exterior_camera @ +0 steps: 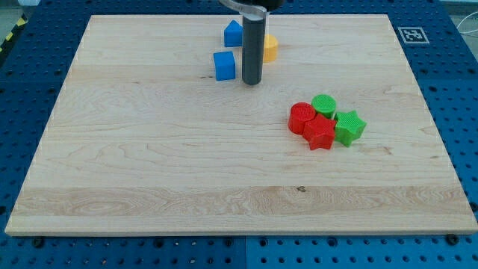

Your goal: Move the blue cube towards down

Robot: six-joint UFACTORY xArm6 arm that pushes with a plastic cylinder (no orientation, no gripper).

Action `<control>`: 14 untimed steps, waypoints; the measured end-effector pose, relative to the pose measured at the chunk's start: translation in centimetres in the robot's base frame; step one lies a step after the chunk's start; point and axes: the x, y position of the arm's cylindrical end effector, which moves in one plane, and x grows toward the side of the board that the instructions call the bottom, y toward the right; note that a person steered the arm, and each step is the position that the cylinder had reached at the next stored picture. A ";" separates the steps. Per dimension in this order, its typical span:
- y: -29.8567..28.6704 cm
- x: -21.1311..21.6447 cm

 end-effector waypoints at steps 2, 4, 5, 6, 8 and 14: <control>-0.3 -3.6; -5.6 -3.7; -7.4 -3.0; -7.4 0.1; -7.4 1.7; -10.4 2.1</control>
